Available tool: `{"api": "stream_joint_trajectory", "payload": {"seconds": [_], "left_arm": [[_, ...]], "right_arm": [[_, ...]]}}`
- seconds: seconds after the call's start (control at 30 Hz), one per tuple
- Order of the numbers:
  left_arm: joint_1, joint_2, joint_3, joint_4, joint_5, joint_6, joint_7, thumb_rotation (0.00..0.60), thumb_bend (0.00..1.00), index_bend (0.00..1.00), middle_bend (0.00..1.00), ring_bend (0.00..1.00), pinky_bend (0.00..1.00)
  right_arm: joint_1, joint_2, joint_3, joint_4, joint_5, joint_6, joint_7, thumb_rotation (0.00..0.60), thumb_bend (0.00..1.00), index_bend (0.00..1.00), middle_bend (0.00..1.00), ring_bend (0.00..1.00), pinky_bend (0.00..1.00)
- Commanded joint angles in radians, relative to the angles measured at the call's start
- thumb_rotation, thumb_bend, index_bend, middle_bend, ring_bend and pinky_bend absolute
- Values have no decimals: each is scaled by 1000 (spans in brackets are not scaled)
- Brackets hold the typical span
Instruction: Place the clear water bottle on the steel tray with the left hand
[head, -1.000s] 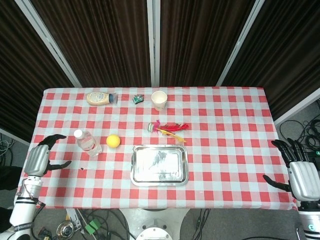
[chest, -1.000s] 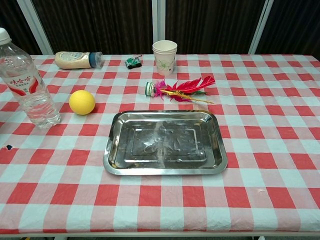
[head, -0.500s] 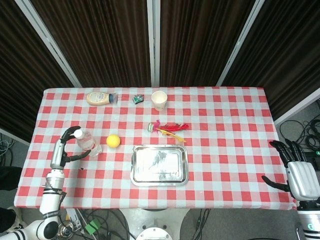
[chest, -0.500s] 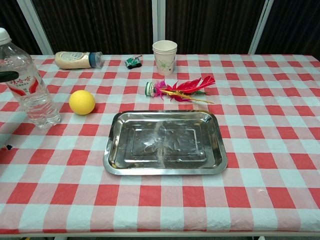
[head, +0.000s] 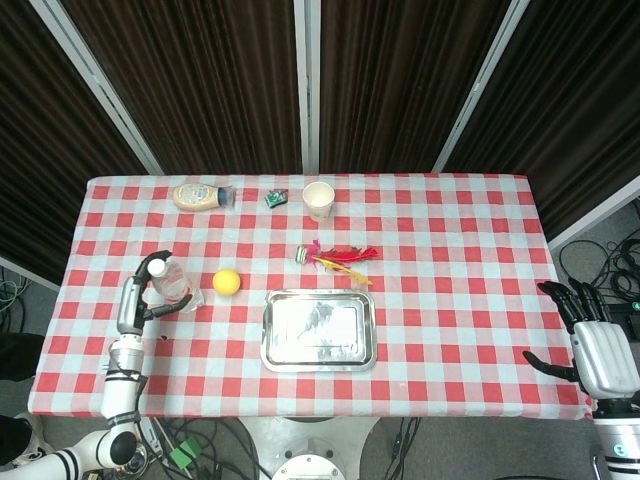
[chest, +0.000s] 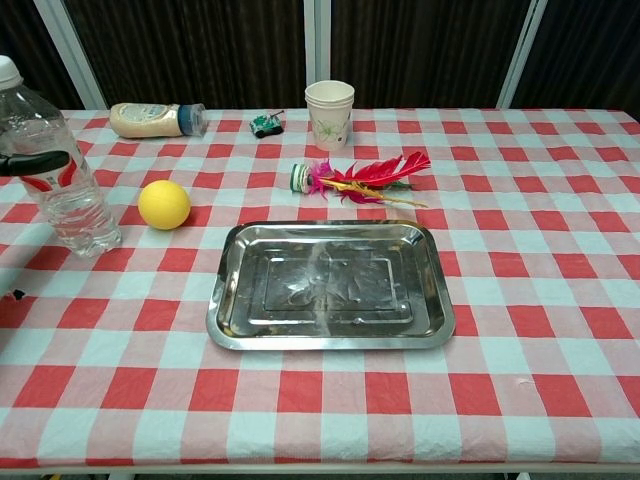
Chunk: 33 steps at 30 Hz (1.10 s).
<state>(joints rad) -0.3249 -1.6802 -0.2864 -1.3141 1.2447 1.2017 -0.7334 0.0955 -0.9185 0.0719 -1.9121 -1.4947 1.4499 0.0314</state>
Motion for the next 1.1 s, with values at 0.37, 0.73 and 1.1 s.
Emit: {"api": "stream_joint_trajectory", "payload": {"seconds": [0.37, 0.73, 1.1], "left_arm": [[-21, -39, -19, 31, -53, -45, 29, 600, 127, 441, 499, 370, 429], [-38, -39, -59, -1, -71, -54, 38, 600, 183, 544, 576, 448, 498], [-100, 91, -180, -249, -58, -6, 194, 600, 180, 544, 578, 449, 498]], "right_arm": [[1, 3, 2, 1, 6, -4, 8, 600, 44, 151, 139, 0, 44], [3, 7, 7, 4, 19, -8, 14, 600, 45, 151, 139, 0, 44], [5, 3, 8, 9, 27, -16, 13, 600, 45, 151, 140, 0, 44]]}}
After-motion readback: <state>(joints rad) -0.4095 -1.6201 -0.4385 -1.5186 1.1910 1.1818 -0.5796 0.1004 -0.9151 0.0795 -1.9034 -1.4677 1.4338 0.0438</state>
